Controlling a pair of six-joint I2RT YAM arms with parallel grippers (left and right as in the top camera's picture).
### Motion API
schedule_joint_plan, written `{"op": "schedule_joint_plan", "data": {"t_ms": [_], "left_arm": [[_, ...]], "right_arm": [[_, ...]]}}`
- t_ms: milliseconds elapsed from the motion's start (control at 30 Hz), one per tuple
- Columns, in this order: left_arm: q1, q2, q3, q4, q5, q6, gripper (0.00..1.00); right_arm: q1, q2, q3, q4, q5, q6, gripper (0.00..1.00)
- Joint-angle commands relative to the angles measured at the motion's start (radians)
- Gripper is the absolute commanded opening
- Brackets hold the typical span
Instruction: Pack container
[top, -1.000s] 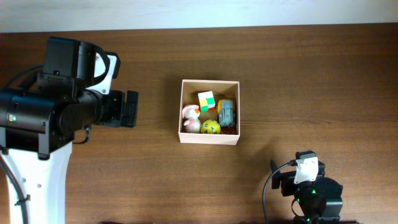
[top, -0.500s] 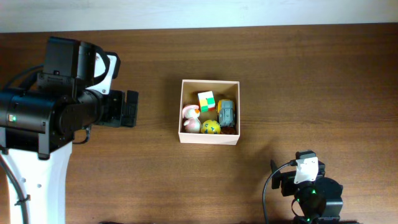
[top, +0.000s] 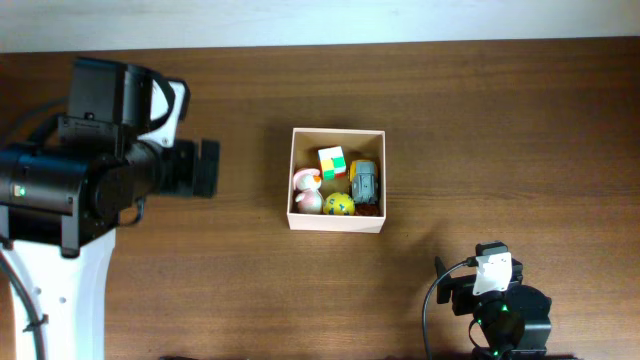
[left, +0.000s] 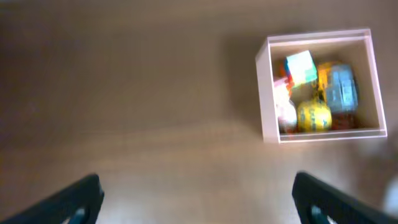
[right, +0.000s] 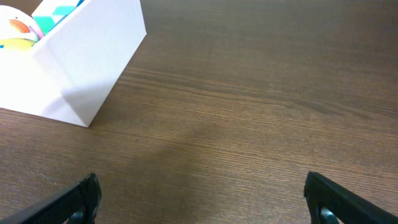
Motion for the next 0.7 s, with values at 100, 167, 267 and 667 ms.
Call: {"op": "schedule_joint_plan", "data": {"t_ms": [100, 167, 267, 667], "left_arm": [[0.051, -0.184, -0.243, 0.427, -0.034, 0.008, 0.99], [0.065, -0.259, -0.385, 0.571, -0.006, 0.008, 0.99], [0.09, -0.375, -0.599, 0.74, 0.026, 0.008, 0.99], [0.277, -0.846, -1.196, 0.9, 0.051, 0.009, 0.99]], "right_arm": [[-0.008, -0.011, -0.005, 0.002, -0.006, -0.005, 0.99], [-0.008, -0.011, -0.005, 0.002, -0.006, -0.005, 0.99], [-0.008, -0.011, -0.005, 0.002, -0.006, -0.005, 0.99], [-0.008, -0.011, -0.005, 0.002, -0.006, -0.005, 0.99]]}}
